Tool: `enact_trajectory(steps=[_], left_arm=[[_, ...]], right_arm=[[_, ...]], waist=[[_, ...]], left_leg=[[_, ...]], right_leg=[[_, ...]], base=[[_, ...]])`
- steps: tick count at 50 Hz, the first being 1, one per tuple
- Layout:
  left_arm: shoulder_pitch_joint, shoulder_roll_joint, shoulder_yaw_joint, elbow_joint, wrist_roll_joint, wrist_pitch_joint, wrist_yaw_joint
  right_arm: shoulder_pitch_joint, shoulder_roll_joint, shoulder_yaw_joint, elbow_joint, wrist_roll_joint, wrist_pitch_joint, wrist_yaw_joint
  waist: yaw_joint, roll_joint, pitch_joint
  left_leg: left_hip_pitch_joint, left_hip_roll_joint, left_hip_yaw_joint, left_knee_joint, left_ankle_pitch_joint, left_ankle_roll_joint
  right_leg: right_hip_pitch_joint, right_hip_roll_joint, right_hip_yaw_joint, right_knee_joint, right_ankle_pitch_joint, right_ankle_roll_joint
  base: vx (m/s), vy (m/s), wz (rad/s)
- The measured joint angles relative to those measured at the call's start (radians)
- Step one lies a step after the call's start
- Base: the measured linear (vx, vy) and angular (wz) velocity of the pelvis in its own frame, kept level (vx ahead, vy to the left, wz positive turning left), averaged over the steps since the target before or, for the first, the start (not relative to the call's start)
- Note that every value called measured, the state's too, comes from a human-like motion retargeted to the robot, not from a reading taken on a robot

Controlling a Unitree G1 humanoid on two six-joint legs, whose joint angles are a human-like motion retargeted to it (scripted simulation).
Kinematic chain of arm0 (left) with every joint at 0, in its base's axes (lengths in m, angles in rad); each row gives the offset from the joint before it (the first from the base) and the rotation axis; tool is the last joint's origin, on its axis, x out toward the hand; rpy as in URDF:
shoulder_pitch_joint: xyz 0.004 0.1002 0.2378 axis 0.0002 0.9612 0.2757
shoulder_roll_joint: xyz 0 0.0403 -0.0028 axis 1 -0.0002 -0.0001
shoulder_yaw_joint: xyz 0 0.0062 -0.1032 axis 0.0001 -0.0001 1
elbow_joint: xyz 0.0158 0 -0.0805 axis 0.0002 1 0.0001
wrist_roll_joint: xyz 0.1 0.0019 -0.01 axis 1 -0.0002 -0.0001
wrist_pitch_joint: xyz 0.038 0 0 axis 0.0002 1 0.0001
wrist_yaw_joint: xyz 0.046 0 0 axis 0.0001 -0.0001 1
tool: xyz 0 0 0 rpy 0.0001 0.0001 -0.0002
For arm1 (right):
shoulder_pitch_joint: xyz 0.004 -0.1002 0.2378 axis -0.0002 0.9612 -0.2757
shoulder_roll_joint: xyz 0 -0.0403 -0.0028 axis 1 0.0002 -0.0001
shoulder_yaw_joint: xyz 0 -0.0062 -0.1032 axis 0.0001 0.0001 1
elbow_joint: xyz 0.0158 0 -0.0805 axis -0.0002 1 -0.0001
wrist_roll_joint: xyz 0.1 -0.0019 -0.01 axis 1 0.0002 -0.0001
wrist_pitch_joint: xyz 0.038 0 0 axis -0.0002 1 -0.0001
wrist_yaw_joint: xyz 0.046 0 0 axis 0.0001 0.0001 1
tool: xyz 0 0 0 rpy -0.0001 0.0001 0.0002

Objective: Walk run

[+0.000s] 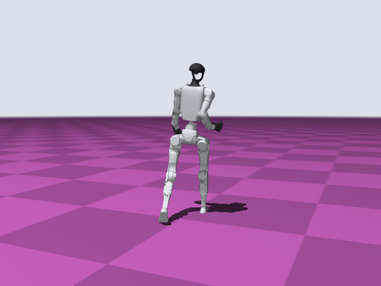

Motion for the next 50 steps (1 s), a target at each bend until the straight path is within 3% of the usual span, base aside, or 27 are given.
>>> enact_trajectory(steps=[2, 4, 5, 8, 10, 13, 18, 21, 23, 25, 27, 28, 30, 32, 35, 37, 39, 43, 46, 50], left_arm=[[0.072, -0.015, -0.002, 0.094, 0.065, 0.047, -0.017], [0.134, -0.012, -0.018, 0.189, 0.107, 0.100, -0.001], [0.165, -0.008, -0.030, 0.231, 0.126, 0.129, 0.009], [0.292, -0.032, -0.027, 0.291, 0.205, 0.211, 0.071], [0.392, -0.066, 0.004, 0.305, 0.251, 0.229, 0.108], [0.534, -0.115, 0.054, 0.312, 0.294, 0.214, 0.090], [0.686, -0.166, 0.097, 0.327, 0.315, 0.234, 0.004], [0.722, -0.173, 0.109, 0.327, 0.313, 0.276, 0.002], [0.725, -0.168, 0.122, 0.327, 0.304, 0.294, 0.005], [0.713, -0.160, 0.137, 0.327, 0.281, 0.297, 0.005], [0.684, -0.148, 0.150, 0.327, 0.249, 0.287, 0.017], [0.666, -0.142, 0.158, 0.327, 0.232, 0.279, 0.028], [0.606, -0.125, 0.165, 0.327, 0.191, 0.255, 0.051], [0.513, -0.091, 0.141, 0.322, 0.139, 0.231, 0.071], [0.361, -0.049, 0.111, 0.266, 0.082, 0.220, 0.106], [0.268, -0.041, 0.114, 0.210, 0.069, 0.207, 0.131], [0.173, -0.035, 0.100, 0.160, 0.045, 0.183, 0.147], [0.005, -0.002, 0.061, 0.071, -0.016, 0.125, 0.148], [-0.092, 0.031, 0.053, 0.001, -0.040, 0.091, 0.102], [-0.168, 0.075, 0.041, -0.090, -0.054, 0.056, 0.039]], right_arm=[[-0.021, -0.006, 0.001, 0.012, 0.008, 0.004, 0.003], [-0.056, -0.020, 0.009, 0.019, 0.004, 0.009, 0.006], [-0.076, -0.028, 0.011, 0.021, 0.002, 0.011, 0.007], [-0.129, -0.047, -0.009, 0.021, -0.018, 0.013, 0.014], [-0.146, -0.063, -0.013, 0.006, -0.034, 0.005, 0.015], [-0.164, -0.086, -0.013, -0.020, -0.031, -0.006, 0.012], [-0.183, -0.110, -0.035, -0.039, -0.002, -0.005, 0.014], [-0.169, -0.102, -0.045, -0.042, -0.004, -0.012, -0.001], [-0.152, -0.085, -0.051, -0.033, -0.006, -0.013, -0.009], [-0.127, -0.063, -0.051, -0.021, -0.005, -0.008, -0.010], [-0.091, -0.043, -0.040, -0.010, -0.004, -0.008, -0.012], [-0.072, -0.035, -0.034, -0.003, -0.004, -0.010, -0.012], [-0.045, -0.016, -0.024, 0.015, -0.001, -0.008, -0.005], [-0.033, -0.005, -0.008, 0.027, -0.002, -0.002, -0.013], [-0.047, -0.008, 0.000, 0.041, -0.004, -0.003, -0.014], [-0.058, -0.018, -0.007, 0.045, -0.014, 0.003, 0.001], [-0.060, -0.033, -0.027, 0.037, -0.029, 0.003, 0.012], [-0.042, -0.054, -0.048, 0.006, -0.042, -0.016, 0.017], [-0.031, -0.057, -0.048, -0.016, -0.036, -0.014, 0.024], [-0.025, -0.047, -0.045, -0.033, -0.045, -0.013, 0.002]], waist=[[-0.005, 0.003, 0.024], [-0.003, -0.024, 0.038], [-0.004, -0.035, 0.041], [0.016, -0.056, 0.049], [0.072, -0.087, 0.055], [0.149, -0.114, 0.060], [0.210, -0.084, 0.083], [0.217, -0.090, 0.083], [0.214, -0.106, 0.067], [0.234, -0.121, 0.048], [0.270, -0.129, 0.022], [0.287, -0.135, 0.010], [0.272, -0.145, -0.007], [0.251, -0.135, 0.007], [0.231, -0.101, 0.031], [0.257, -0.051, 0.029], [0.235, -0.020, 0.034], [0.120, 0.029, 0.032], [0.073, 0.003, 0.033], [0.043, -0.026, 0.056]], left_leg=[[-0.099, 0.039, -0.019, 0.263, 0.149, -0.029], [-0.194, 0.071, 0.027, 0.469, 0.225, 0.019], [-0.238, 0.080, 0.042, 0.536, 0.202, 0.037], [-0.357, 0.083, 0.090, 0.607, 0.047, 0.060], [-0.452, 0.021, 0.103, 0.592, -0.031, 0.080], [-0.577, -0.015, 0.117, 0.455, -0.158, 0.105], [-0.661, -0.010, 0.132, -0.004, -0.219, 0.216], [-0.676, -0.072, 0.114, -0.263, -0.298, 0.266], [-0.675, -0.110, 0.111, -0.364, -0.332, 0.277], [-0.668, -0.103, 0.158, -0.342, -0.272, 0.309], [-0.656, -0.068, 0.222, -0.279, -0.227, 0.295], [-0.653, -0.075, 0.176, -0.261, -0.194, 0.296], [-0.661, -0.114, 0.050, -0.191, -0.239, 0.315], [-0.648, -0.124, -0.048, -0.115, -0.310, 0.309], [-0.517, -0.063, 0.051, -0.127, -0.373, 0.309], [-0.470, -0.027, 0.020, -0.146, -0.404, 0.292], [-0.415, -0.023, 0.011, -0.173, -0.418, 0.284], [-0.301, -0.030, -0.035, -0.242, -0.440, 0.268], [-0.216, -0.077, -0.040, -0.270, -0.476, 0.256], [-0.084, -0.113, -0.055, -0.296, -0.523, 0.221]], right_leg=[[0.055, 0.014, -0.020, 0.022, -0.039, -0.044], [0.118, 0.009, -0.072, 0.010, -0.064, -0.078], [0.148, 0.000, -0.127, -0.001, -0.072, -0.090], [0.208, 0.069, -0.001, -0.027, -0.095, -0.121], [0.257, 0.056, -0.005, -0.056, -0.094, -0.118], [0.318, 0.079, 0.041, -0.083, -0.112, -0.136], [0.434, 0.158, 0.041, -0.106, -0.170, -0.173], [0.496, 0.165, 0.013, -0.104, -0.192, -0.175], [0.523, 0.160, -0.007, -0.091, -0.180, -0.160], [0.546, 0.161, 0.013, -0.061, -0.134, -0.131], [0.562, 0.148, -0.009, -0.015, -0.015, -0.073], [0.569, 0.135, -0.024, 0.015, 0.077, -0.033], [0.561, 0.127, -0.024, 0.106, 0.280, 0.077], [0.491, 0.191, 0.040, 0.320, 0.409, 0.159], [0.357, 0.283, 0.062, 0.626, 0.420, 0.211], [0.278, 0.292, 0.040, 0.646, 0.329, 0.133], [0.193, 0.260, 0.006, 0.661, 0.228, 0.093], [0.056, 0.171, -0.034, 0.522, 0.045, 0.086], [0.004, 0.065, -0.005, 0.284, 0.017, 0.108], [-0.042, -0.042, -0.014, -0.030, -0.039, 0.077]], base=[[0.86, -0.57, -0.02], [0.82, -0.56, -0.22], [0.80, -0.48, -0.18], [0.89, -0.44, -0.52], [0.80, -0.32, -1.54], [0.84, -0.28, -1.41], [0.88, -0.16, -0.53], [0.99, -0.16, 0.04], [1.03, -0.16, 0.15], [1.03, -0.14, -0.38], [1.30, -0.10, -0.87], [1.31, -0.05, -0.71], [1.12, -0.06, -0.01], [1.12, -0.13, 0.59], [0.86, -0.16, 0.27], [0.86, -0.03, -0.52], [0.76, 0.01, 0.59], [0.92, -0.12, 1.40], [0.83, -0.20, 0.58], [0.89, -0.30, 0.18]])
